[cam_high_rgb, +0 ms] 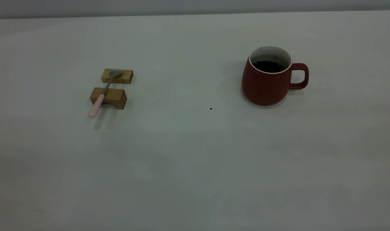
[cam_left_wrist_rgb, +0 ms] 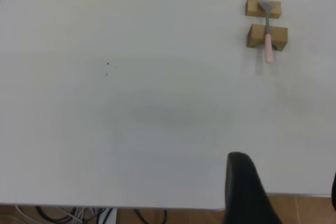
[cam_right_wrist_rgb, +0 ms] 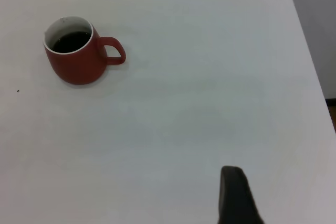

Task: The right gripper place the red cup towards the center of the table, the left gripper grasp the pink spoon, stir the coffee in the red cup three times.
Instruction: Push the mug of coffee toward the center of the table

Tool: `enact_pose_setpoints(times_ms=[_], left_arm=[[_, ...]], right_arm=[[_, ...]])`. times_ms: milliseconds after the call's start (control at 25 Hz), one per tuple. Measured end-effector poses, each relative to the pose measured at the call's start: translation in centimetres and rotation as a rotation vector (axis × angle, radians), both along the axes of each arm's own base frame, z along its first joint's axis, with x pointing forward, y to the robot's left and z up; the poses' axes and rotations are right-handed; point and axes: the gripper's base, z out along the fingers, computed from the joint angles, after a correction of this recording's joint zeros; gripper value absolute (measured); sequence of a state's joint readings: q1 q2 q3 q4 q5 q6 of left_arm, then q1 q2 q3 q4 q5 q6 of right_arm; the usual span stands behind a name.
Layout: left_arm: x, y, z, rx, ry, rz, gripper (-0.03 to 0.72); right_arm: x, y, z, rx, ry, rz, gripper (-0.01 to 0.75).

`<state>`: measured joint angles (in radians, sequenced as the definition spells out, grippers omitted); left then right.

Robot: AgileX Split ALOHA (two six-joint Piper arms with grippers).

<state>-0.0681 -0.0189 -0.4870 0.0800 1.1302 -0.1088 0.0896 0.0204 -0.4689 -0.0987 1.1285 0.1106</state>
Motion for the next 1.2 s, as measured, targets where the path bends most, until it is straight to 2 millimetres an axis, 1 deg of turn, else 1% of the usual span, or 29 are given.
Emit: enact_pose_setpoints(times_ms=[360, 440, 520, 640, 680, 760, 840, 920, 1040, 1160, 1200], left_arm=[[0.0, 0.0, 0.0, 0.001, 0.000, -0.001, 0.467], [0.0, 0.0, 0.0, 0.001, 0.000, -0.001, 0.467], [0.0, 0.0, 0.0, 0.002, 0.000, -0.001, 0.467], [0.0, 0.0, 0.0, 0.002, 0.000, -0.001, 0.467], [0.0, 0.0, 0.0, 0.002, 0.000, -0.001, 0.467], [0.0, 0.0, 0.0, 0.002, 0.000, -0.001, 0.467], [0.0, 0.0, 0.0, 0.002, 0.000, -0.001, 0.467], [0.0, 0.0, 0.0, 0.002, 0.000, -0.001, 0.467], [0.0, 0.0, 0.0, 0.002, 0.000, -0.001, 0.467], [0.0, 0.0, 0.0, 0.002, 0.000, -0.001, 0.467], [0.0, 0.0, 0.0, 0.002, 0.000, -0.001, 0.467]], right_arm=[[0.1, 0.2, 0.0, 0.025, 0.011, 0.012, 0.491], [0.7, 0.5, 0.0, 0.032, 0.052, 0.029, 0.491], [1.8, 0.7, 0.3, 0.020, 0.103, 0.058, 0.491], [4.7, 1.1, 0.8, -0.030, 0.158, 0.106, 0.499], [6.0, 1.2, 0.8, -0.052, 0.169, 0.128, 0.510], [8.4, 1.6, 0.5, -0.078, 0.193, 0.165, 0.544], [11.2, 2.0, -0.1, -0.083, 0.226, 0.201, 0.590], [13.8, 2.4, -0.6, -0.089, 0.268, 0.229, 0.618], [18.0, 3.0, -1.3, -0.085, 0.311, 0.263, 0.625], [22.6, 3.6, -2.3, -0.128, 0.373, 0.334, 0.622], [23.9, 3.7, -2.8, -0.151, 0.394, 0.365, 0.619]])
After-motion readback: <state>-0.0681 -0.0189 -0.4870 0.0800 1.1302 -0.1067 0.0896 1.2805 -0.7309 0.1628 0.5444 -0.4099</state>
